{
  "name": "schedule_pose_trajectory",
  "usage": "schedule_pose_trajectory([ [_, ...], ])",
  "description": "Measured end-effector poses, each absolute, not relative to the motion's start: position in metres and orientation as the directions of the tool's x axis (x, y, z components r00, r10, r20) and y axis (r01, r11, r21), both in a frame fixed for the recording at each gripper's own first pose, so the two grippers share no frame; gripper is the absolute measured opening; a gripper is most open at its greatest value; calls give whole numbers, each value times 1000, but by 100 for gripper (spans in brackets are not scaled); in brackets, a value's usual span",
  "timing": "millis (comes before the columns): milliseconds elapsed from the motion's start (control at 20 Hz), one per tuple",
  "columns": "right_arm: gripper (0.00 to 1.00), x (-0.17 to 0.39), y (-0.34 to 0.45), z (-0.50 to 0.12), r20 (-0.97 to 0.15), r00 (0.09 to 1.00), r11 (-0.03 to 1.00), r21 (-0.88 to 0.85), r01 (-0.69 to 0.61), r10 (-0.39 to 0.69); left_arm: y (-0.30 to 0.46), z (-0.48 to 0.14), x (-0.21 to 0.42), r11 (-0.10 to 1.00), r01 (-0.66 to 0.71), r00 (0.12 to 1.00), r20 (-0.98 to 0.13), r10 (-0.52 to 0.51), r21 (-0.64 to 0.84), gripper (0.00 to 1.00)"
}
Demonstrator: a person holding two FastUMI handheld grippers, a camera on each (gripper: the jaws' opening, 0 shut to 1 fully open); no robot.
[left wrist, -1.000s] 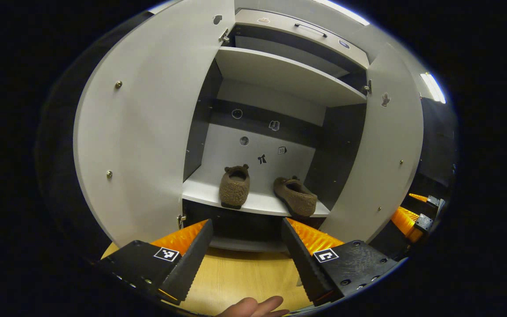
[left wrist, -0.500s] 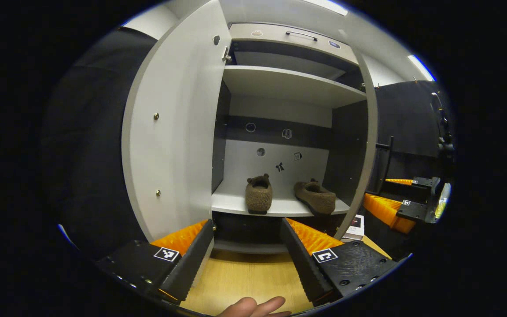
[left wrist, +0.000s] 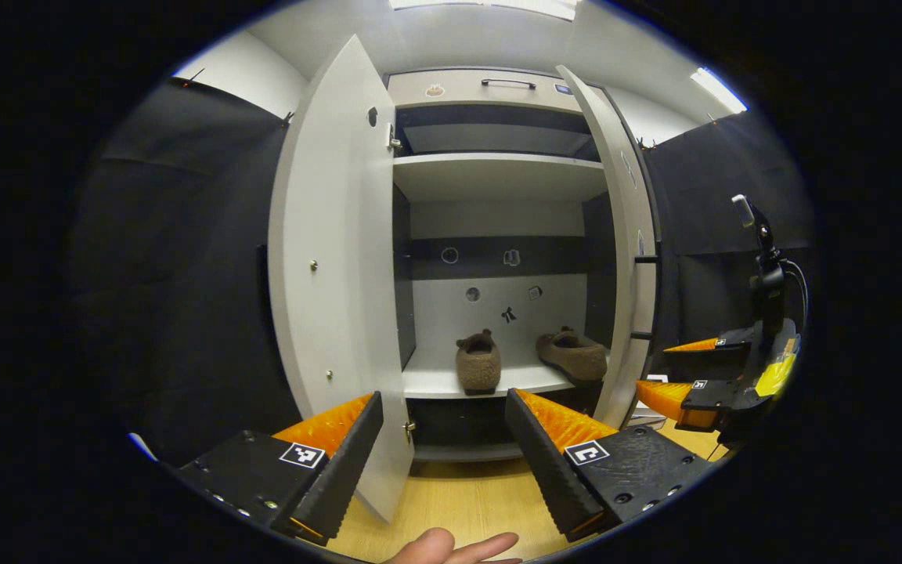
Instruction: Grab one shoe with the right hand and put it into the shoe cabinet, grab the other shoe with the left hand and put it into the shoe cabinet; then close the right door with the right hand and the left door with the left hand.
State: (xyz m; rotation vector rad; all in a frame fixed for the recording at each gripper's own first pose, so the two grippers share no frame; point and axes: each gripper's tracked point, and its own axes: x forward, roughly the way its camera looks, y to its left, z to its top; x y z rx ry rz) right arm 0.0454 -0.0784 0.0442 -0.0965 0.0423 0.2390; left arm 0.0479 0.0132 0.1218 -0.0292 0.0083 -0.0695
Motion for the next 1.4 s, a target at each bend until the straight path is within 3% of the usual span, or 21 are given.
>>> schedule_pose_trajectory([
  [200,88,45,-77,42,-66,971,969,-76,-236,232,57,149,42,998,22,999,45,-20,-52,95],
  [400,88,42,-73,39,-79,970,961,-139,-237,228,141,168,36,988,-137,985,100,143,-69,96],
  [600,88,39,-67,43,-76,969,956,-163,-244,234,219,152,47,944,-306,944,87,318,-126,95],
  [800,88,39,-63,46,-77,968,953,-171,-250,240,178,120,82,970,-124,992,-40,118,-211,95],
  [850,88,38,-63,47,-76,969,953,-176,-246,236,179,117,96,977,-140,990,-35,137,-163,95],
  [900,88,36,-65,47,-73,970,955,-172,-240,231,178,124,87,984,-153,988,0,154,-88,79],
  [950,88,35,-66,48,-72,971,958,-161,-238,229,174,130,82,989,-148,988,29,149,-24,88],
  [1000,88,35,-65,46,-78,969,959,-147,-242,232,154,134,80,996,-82,996,36,83,-17,88],
  [1100,88,37,-63,41,-99,967,960,-131,-247,235,135,139,70,1000,-23,999,38,23,12,71],
  [1150,88,37,-62,41,-102,966,961,-118,-251,239,130,139,66,1000,-12,999,42,12,2,82],
  [1400,88,37,-66,44,-104,963,964,-70,-256,248,128,137,69,995,13,1000,-3,-14,-98,82],
])
